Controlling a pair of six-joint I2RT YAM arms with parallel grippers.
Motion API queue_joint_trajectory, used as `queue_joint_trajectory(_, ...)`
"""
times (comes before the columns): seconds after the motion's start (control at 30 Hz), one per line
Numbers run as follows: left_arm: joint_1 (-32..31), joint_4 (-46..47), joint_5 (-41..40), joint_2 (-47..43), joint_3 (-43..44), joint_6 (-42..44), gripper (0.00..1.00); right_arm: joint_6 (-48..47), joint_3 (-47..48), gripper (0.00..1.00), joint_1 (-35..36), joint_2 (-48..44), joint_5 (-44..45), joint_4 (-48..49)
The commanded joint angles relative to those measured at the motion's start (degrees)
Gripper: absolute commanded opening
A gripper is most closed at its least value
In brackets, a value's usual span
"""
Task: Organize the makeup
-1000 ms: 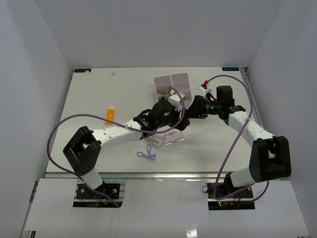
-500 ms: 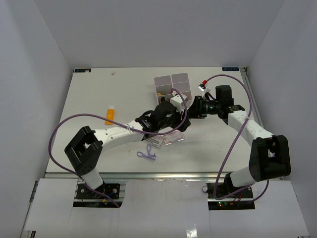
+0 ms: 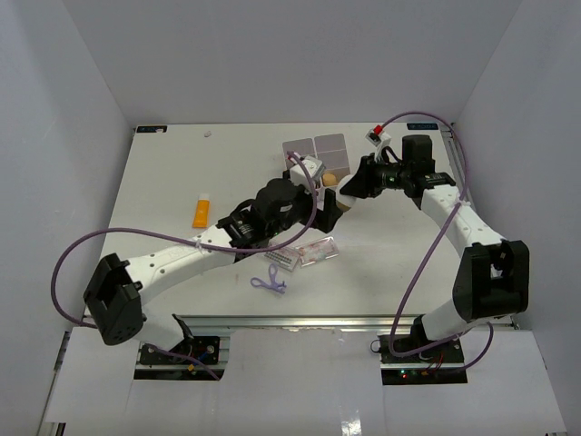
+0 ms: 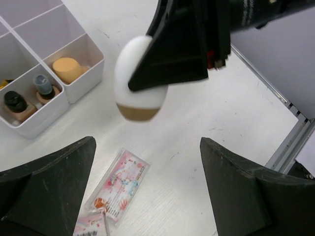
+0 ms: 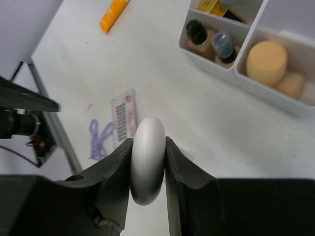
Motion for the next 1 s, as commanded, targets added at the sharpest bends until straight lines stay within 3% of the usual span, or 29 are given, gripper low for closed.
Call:
queue_joint_trajectory(0.0,1.53,-8.95,-2.52,-11.28,-3.67,0.86,0.98,-11.04,10.69,0.12,-0.14,4.16,4.33,-1.08)
queue_joint_trajectory(0.27,4.18,-16.60,-3.99,-31.29,-17.10,-3.67,0.98,-25.13,33.45,0.12,1.56,21.18,8.41,-6.85)
queue_joint_trajectory(0.43,4.18,-20.62,-6.04,-40.64,-21.19,-6.79,0.98,-31.40,45.74,0.13,2.84,29.70,11.83,-11.03)
queue_joint_trajectory(0.83,4.18,-23.97,-8.59,-46.09,-22.04,-8.36,0.98,-38.13,49.08,0.19,3.47,36.96,11.65,-11.61)
queue_joint_trajectory(0.97,4.18,-23.88,-8.76,-46.37,-22.33,-9.07,0.98,-41.68,47.99,0.40,3.98,37.45,12.61,-11.91)
